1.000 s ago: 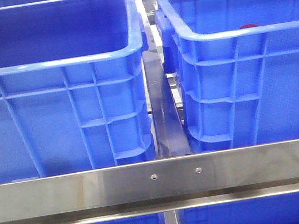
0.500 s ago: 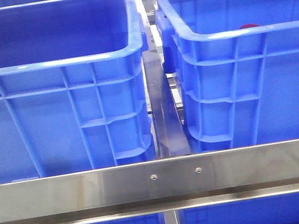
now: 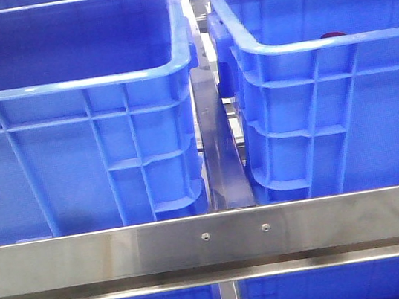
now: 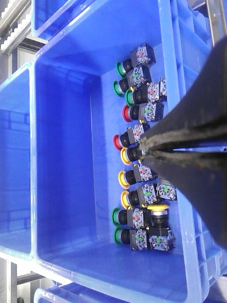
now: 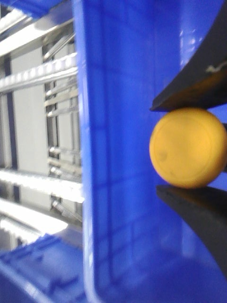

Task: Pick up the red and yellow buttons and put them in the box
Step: 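Carry the yellow button with the right gripper over the crate, then lower the yellow button beside the red one and open the right gripper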

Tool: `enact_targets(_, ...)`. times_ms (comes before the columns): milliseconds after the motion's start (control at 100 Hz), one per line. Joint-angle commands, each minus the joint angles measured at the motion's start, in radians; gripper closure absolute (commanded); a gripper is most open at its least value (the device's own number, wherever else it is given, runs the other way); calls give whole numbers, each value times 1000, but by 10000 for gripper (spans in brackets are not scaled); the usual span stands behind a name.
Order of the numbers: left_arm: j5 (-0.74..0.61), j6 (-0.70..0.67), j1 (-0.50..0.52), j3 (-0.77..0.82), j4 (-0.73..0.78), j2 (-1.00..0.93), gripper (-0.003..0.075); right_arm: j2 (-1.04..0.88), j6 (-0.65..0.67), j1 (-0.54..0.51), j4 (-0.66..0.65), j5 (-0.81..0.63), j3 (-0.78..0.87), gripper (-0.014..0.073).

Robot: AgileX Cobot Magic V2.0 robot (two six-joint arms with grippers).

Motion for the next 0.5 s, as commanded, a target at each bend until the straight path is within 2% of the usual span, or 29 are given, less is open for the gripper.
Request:
enact_targets(0,-80,-10,0,-26,4,8,739,21,-21,-45,56,30,-57,443)
enact_targets(280,-80,-10,0,-26,4,8,739,195,-21,-190,72,156,-128,443)
enact_targets(490,-80,-10,0,-26,4,8,739,318,-28,-214,74,176,-204,443)
